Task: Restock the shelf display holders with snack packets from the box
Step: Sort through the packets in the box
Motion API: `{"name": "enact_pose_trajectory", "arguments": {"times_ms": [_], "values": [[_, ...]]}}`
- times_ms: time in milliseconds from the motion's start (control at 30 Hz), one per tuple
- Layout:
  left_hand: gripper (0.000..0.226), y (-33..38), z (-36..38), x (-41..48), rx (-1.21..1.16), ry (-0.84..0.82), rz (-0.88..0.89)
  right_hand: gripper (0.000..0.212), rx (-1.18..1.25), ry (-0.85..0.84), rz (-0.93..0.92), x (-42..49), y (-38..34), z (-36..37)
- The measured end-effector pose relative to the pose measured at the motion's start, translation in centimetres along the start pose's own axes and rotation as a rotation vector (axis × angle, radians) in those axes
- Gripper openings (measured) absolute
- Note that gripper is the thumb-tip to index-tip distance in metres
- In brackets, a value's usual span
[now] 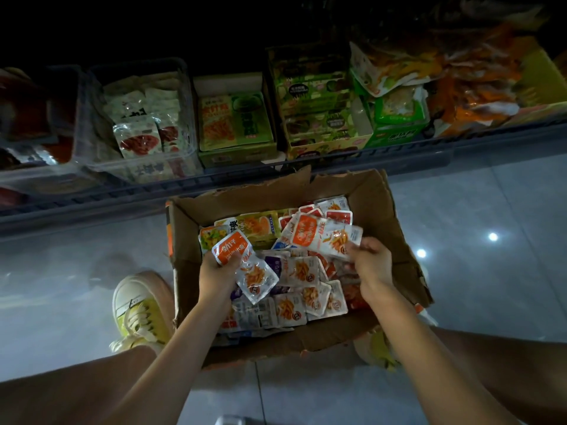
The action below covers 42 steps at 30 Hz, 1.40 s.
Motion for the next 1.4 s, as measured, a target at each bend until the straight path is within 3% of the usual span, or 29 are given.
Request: {"name": "enact_pose_trajectory", "arguments": {"times_ms": [200, 267, 367, 467, 533, 667, 800, 900, 967, 1067, 1133, 1200, 1300, 1400], "values": [[0.027, -0.1, 2.2, -2.0, -0.109, -0.079, -0.083, 0.025, 0.184, -0.221, 0.194, -4.2, 2.4, 2.9], [0.022, -0.1, 2.8, -2.7, -0.185, -0.101, -0.138, 0.029, 0.190, -0.243, 0.261, -5.3, 3.5, 4.3], [0.035, -0.3, 3.1, -2.9, -0.177, -0.138, -0.114, 0.026, 0.134, -0.272, 0.281, -6.9, 4.3, 5.8], [0.044, -0.5, 2.8, -2.4, -0.084, -0.112, -0.053, 0.014, -0.033, -0.355, 0.225, -7.2, 4.0, 6.1], [0.043, -0.5, 2.1, -1.8, -0.107, -0.063, -0.053, 0.013, -0.172, -0.283, 0.124, -5.3, 3.5, 4.8], [0.047, 0.1, 0.7, -0.5, -0.091, -0.047, 0.002, 0.023, -0.647, 0.027, -0.253, 1.5, 1.0, 2.2], [0.044, 0.4, -0.2, 0.1, -0.011, -0.062, 0.050, 0.042, -0.907, -0.002, -0.350, 6.5, 0.5, 3.2], [0.045, 0.4, -0.4, 0.3, 0.037, -0.060, 0.078, 0.022, -1.038, 0.064, -0.439, 6.9, 0.0, 3.6], [0.048, 0.3, -0.4, 0.3, 0.031, -0.066, 0.076, 0.016, -0.946, 0.132, -0.459, 5.7, -1.1, 2.8], [0.047, -0.1, -0.1, 0.7, 0.072, -0.086, 0.089, 0.010, -0.500, 0.230, -0.435, 3.0, -2.9, 0.1], [0.047, -0.4, 0.5, 0.8, 0.121, -0.103, 0.103, 0.012, -0.048, 0.176, -0.170, 1.7, -1.8, -0.8], [0.047, -0.9, 1.3, 0.6, 0.126, -0.130, 0.084, 0.015, 0.282, 0.000, 0.158, -0.4, 0.5, 0.4], [0.042, -1.5, 2.7, -0.2, 0.003, -0.132, -0.016, 0.016, 0.319, -0.230, 0.378, -3.9, 3.0, 2.9], [0.043, -2.0, 4.2, -1.0, -0.179, -0.134, -0.116, 0.020, 0.277, -0.264, 0.408, -5.3, 4.8, 4.4]]}}
Point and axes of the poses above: each hand's wrist, its own x-axis towards the middle knuckle, its own z-axis out of the palm, y = z × x, the point moved 6 cm from there along x, towards the middle knuckle, and after that the axes turned 1 degree about z, right-handed, at the moved point
